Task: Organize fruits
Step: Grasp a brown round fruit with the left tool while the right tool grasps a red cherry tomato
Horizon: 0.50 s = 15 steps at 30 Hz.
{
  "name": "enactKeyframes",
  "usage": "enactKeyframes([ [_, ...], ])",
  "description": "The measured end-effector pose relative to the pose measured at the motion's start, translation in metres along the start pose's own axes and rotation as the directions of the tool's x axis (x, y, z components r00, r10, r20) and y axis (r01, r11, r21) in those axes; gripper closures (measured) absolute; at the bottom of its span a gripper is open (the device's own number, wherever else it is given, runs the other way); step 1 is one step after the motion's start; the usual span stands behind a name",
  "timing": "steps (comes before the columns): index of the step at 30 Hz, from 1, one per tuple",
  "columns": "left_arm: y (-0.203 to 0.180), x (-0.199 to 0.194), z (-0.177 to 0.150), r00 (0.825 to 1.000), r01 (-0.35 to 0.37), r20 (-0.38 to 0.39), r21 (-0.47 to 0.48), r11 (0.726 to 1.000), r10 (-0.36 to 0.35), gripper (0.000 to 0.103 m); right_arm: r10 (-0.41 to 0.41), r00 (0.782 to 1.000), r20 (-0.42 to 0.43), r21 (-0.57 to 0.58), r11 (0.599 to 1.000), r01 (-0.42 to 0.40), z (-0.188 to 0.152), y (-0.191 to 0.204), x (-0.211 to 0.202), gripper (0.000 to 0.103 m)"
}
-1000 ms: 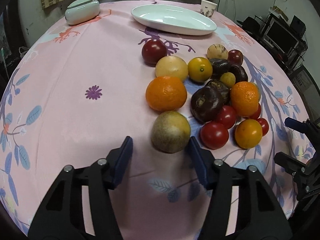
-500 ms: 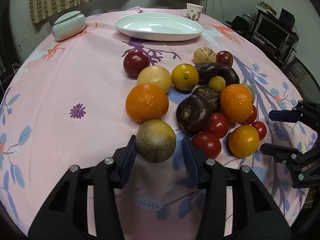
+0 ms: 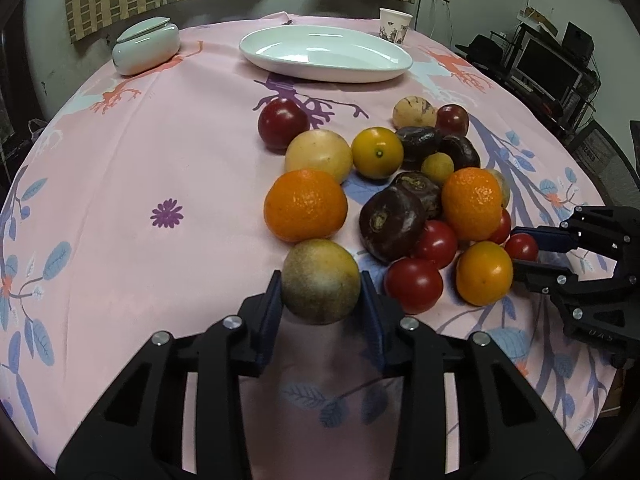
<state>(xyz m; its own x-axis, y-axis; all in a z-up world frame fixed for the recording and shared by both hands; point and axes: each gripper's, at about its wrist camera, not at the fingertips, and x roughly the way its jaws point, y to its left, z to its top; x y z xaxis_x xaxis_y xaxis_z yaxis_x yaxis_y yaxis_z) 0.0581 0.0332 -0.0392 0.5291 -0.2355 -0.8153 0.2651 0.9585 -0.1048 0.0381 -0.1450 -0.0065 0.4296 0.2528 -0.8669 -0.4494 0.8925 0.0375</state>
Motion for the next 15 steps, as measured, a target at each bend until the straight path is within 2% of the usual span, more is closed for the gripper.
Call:
enactKeyframes([
  [5,-0.005,-0.030,0.007,0.998,-0.001,0.062,0.031,1.000,-0.001,0.066,0.014,0.998,0.061,0.024,1.000,-0.015,0.006,-0.012,-0.028,0.074],
  [8,-0.006,-0.047,0.026,0.996,0.023,0.084,0.042,0.999,-0.026,0.066,-0.004,0.993,0.118,-0.008,1.000,0.005,0.021,-0.017,-0.050,0.074],
  [12,-0.014,-0.051,0.081,0.991,0.003,0.135,0.082,0.997,-0.015,0.065,-0.139,0.969,0.202,-0.086,0.983,0.159,0.074,-0.030,-0.059,0.074],
  [15,-0.020,-0.023,0.139,0.987,-0.070,0.149,0.088,0.994,0.056,0.065,-0.177,0.946,0.273,-0.101,0.972,0.211,0.120,-0.049,-0.041,0.074],
])
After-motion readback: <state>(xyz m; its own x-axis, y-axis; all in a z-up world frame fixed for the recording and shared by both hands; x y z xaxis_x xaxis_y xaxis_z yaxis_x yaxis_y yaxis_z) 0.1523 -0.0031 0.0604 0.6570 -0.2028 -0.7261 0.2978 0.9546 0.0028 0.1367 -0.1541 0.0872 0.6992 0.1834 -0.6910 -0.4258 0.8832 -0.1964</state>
